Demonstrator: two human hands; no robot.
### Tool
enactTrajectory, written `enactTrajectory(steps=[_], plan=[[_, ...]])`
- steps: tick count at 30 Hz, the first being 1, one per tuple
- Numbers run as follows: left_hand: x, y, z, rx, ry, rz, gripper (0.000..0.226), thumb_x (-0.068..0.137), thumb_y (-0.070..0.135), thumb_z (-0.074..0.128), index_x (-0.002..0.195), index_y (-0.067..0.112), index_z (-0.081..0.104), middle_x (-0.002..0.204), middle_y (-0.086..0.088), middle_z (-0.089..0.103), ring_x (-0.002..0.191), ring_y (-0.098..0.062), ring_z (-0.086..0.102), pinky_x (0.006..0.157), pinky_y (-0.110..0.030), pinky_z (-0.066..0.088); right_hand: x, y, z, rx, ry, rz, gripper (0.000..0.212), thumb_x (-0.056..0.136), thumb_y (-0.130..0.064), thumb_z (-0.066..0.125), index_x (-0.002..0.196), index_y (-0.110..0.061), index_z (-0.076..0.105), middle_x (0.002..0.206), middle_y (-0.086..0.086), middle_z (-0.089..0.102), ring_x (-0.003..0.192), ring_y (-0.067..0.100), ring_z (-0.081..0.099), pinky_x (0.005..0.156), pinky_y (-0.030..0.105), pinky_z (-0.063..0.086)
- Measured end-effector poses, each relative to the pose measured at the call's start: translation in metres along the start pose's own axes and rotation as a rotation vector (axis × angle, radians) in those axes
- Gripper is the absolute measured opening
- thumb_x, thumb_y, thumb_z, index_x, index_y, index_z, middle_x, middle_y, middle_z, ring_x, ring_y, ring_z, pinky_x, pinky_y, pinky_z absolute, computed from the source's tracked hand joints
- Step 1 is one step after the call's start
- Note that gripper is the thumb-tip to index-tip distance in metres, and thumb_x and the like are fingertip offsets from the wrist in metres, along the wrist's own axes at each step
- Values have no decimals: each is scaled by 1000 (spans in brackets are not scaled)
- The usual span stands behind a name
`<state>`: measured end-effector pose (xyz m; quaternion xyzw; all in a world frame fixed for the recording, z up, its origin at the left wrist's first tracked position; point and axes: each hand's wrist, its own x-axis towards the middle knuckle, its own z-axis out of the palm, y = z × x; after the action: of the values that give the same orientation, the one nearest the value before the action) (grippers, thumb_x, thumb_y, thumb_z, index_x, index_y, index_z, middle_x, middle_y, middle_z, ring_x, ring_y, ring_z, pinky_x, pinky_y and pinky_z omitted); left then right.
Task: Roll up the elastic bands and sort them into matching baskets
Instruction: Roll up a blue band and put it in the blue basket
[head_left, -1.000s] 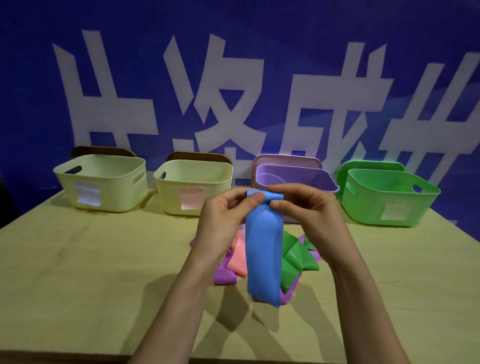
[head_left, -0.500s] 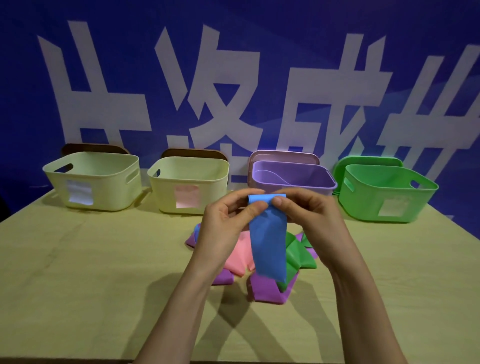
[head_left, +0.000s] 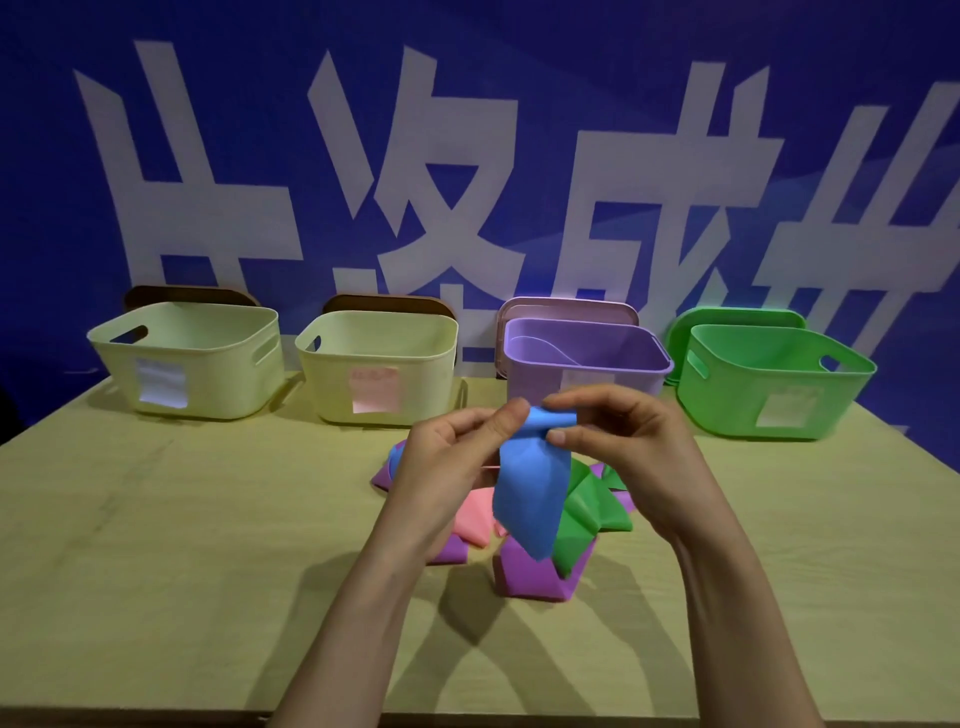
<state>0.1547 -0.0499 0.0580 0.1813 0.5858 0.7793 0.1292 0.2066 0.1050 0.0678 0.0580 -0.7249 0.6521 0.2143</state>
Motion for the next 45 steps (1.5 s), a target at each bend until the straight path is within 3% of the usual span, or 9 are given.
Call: enactTrajectory(steps=[3,6,10,17,20,24,30,38,45], plan=[[0,-2,0,-2,-1,17,17,70,23,70,83,12,71,72,-1,72,65,-13,67,56,-19,51,-3,0,-1,-15,-17,9,33,71,14,69,87,-14,70,85,-8,74,84,4,69,71,15,51],[-1,-3,-2,-6,-19,43,17,71,15,71,87,9,71,73,-2,73,65,-12,67,56,-18,50,-7,0,-5,-37,-36,33,29,74,-9,73,100,-20,69,99,-3,73,92,9,68,74,22,54],[1,-4,-3,84,-18,120,13,76,3,71,86,11,71,76,0,73,68,-7,66,58,-16,49,-7,2,-4,-84,-9,78,18,74,-25,69,90,-16,72,84,1,74,78,6,67,70,19,51],[4,-8,-2,17,-75,58,39,67,30,69,104,19,68,95,-2,73,87,-17,69,70,-27,56,-4,8,-2,49,81,40,17,71,-27,69,85,-19,74,84,-1,73,79,10,65,70,21,51],[5,-10,-3,18,-125,-67,43,74,20,68,115,7,63,92,-8,73,78,-14,69,63,-23,55,-3,9,-3,141,119,60,14,71,-24,68,82,-19,74,83,0,72,79,12,64,71,22,53],[4,-15,2,86,-83,-97,18,81,3,67,99,5,69,86,-10,75,75,-16,70,64,-23,56,-4,10,-1,178,132,75,14,69,-23,69,82,-18,72,81,-2,70,77,11,63,69,20,52],[6,-18,6,79,-15,-81,21,75,-3,72,94,4,70,81,-8,75,72,-16,70,63,-24,57,-7,12,1,214,159,77,18,67,-16,71,84,-17,71,76,-4,70,73,7,65,63,18,51],[3,-18,8,9,-54,-85,22,74,0,71,94,9,71,84,-8,75,78,-19,70,74,-31,57,-10,13,-3,148,134,26,30,70,12,70,81,-15,71,82,-5,75,78,6,68,66,16,51],[4,-18,9,-27,-81,-79,33,68,30,67,94,11,73,90,-12,74,80,-20,70,69,-28,58,-12,12,-11,82,40,-27,34,68,23,66,77,-10,70,85,-4,73,85,8,69,73,18,53]])
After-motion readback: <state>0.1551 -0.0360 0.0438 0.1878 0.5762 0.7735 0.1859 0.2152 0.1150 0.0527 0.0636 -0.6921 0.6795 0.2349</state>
